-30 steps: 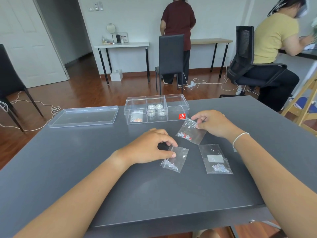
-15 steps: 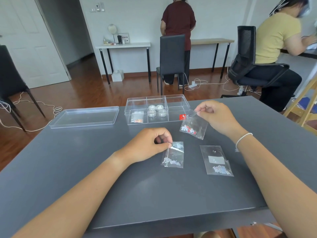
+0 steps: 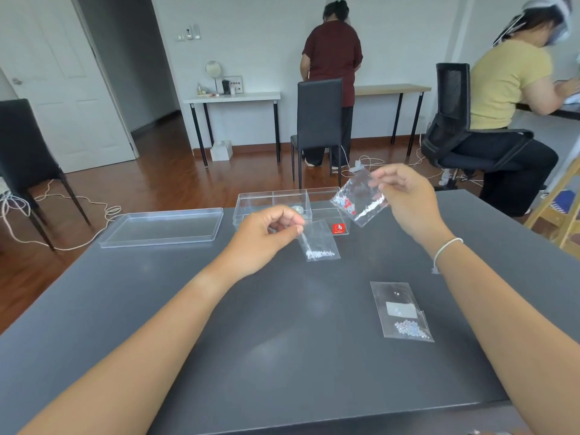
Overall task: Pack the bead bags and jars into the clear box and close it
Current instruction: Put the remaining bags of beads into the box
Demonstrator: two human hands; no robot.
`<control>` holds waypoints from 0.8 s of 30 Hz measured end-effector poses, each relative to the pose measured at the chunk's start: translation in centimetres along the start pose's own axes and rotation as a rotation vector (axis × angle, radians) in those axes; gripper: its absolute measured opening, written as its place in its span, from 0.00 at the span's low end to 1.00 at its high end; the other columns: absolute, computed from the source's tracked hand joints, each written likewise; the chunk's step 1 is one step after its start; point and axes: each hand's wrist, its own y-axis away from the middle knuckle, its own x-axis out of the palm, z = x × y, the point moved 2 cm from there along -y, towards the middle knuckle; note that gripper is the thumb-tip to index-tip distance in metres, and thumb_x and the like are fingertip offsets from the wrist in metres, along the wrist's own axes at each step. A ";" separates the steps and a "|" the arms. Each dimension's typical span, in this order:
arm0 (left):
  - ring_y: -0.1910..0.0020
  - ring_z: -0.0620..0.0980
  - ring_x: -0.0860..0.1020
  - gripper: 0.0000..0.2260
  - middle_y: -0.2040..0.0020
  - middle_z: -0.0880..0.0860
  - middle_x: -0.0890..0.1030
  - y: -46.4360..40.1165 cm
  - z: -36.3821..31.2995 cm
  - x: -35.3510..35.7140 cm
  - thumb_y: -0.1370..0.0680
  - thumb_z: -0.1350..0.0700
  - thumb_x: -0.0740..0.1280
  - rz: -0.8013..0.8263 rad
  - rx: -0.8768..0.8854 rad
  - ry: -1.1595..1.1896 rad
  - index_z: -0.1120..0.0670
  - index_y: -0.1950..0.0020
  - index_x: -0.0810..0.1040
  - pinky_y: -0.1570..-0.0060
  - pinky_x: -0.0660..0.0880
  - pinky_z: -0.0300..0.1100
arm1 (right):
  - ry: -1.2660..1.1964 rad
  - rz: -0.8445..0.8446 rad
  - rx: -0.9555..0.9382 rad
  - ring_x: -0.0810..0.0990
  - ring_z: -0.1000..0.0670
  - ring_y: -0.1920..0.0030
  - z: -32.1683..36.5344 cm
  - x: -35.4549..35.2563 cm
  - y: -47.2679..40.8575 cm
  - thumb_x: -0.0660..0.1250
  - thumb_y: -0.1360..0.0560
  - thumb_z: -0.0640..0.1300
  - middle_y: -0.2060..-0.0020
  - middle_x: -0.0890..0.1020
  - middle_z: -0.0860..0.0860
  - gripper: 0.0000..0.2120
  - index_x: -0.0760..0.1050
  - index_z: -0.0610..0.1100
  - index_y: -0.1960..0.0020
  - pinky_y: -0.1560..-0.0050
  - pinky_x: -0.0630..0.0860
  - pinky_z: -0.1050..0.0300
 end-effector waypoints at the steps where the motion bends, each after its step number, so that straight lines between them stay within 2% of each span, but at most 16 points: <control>1: 0.65 0.37 0.73 0.09 0.63 0.43 0.78 -0.5 -0.1 -0.2 0.26 0.60 0.67 -0.020 0.004 0.008 0.46 0.61 0.77 0.60 0.69 0.29 | -0.002 -0.016 -0.010 0.76 0.53 0.58 0.2 0.1 -0.6 0.58 0.26 0.33 0.59 0.81 0.56 0.15 0.74 0.53 0.57 0.58 0.71 0.64; 3: 0.67 0.35 0.72 0.08 0.63 0.43 0.77 -1.3 -0.4 -0.6 0.26 0.61 0.67 -0.052 0.019 0.021 0.47 0.61 0.78 0.64 0.68 0.26 | 0.000 -0.043 -0.020 0.75 0.53 0.57 0.6 0.5 -1.8 0.58 0.26 0.32 0.60 0.81 0.57 0.15 0.75 0.51 0.55 0.57 0.72 0.61; 6: 0.69 0.34 0.72 0.08 0.64 0.45 0.77 -2.6 -0.8 -0.9 0.26 0.62 0.67 -0.076 0.036 0.050 0.49 0.60 0.78 0.65 0.68 0.24 | 0.032 -0.039 -0.016 0.76 0.54 0.53 0.8 1.5 -3.6 0.58 0.26 0.32 0.57 0.82 0.52 0.14 0.75 0.50 0.54 0.54 0.70 0.66; 11: 0.64 0.40 0.74 0.06 0.63 0.45 0.78 -4.9 -1.2 -1.8 0.26 0.60 0.67 -0.124 0.046 -0.009 0.49 0.58 0.79 0.61 0.69 0.26 | 0.206 0.090 -0.048 0.75 0.54 0.57 0.9 3.6 -5.6 0.55 0.26 0.31 0.56 0.81 0.50 0.16 0.78 0.45 0.53 0.66 0.67 0.78; 16: 0.71 0.31 0.72 0.04 0.65 0.44 0.77 -7.0 -1.4 -2.3 0.26 0.59 0.66 -0.164 0.034 -0.052 0.53 0.55 0.80 0.65 0.67 0.22 | 0.362 0.278 -0.030 0.75 0.49 0.57 0.9 5.6 -6.7 0.53 0.27 0.28 0.49 0.82 0.43 0.18 0.80 0.40 0.53 0.60 0.70 0.62; 20: 0.70 0.33 0.73 0.04 0.65 0.43 0.77 -8.1 -1.4 -1.9 0.26 0.59 0.66 -0.161 0.007 -0.079 0.52 0.55 0.80 0.65 0.67 0.21 | 0.487 0.389 -0.032 0.75 0.50 0.55 0.5 6.8 -6.9 0.55 0.26 0.29 0.48 0.82 0.43 0.16 0.80 0.41 0.51 0.54 0.70 0.60; 24: 0.69 0.33 0.73 0.05 0.64 0.44 0.77 -9.0 -1.0 -1.5 0.26 0.59 0.66 -0.144 -0.019 -0.100 0.52 0.55 0.80 0.67 0.67 0.21 | 0.462 0.428 -0.002 0.75 0.50 0.55 -0.3 7.1 -6.9 0.57 0.25 0.33 0.46 0.81 0.44 0.14 0.79 0.43 0.48 0.52 0.69 0.61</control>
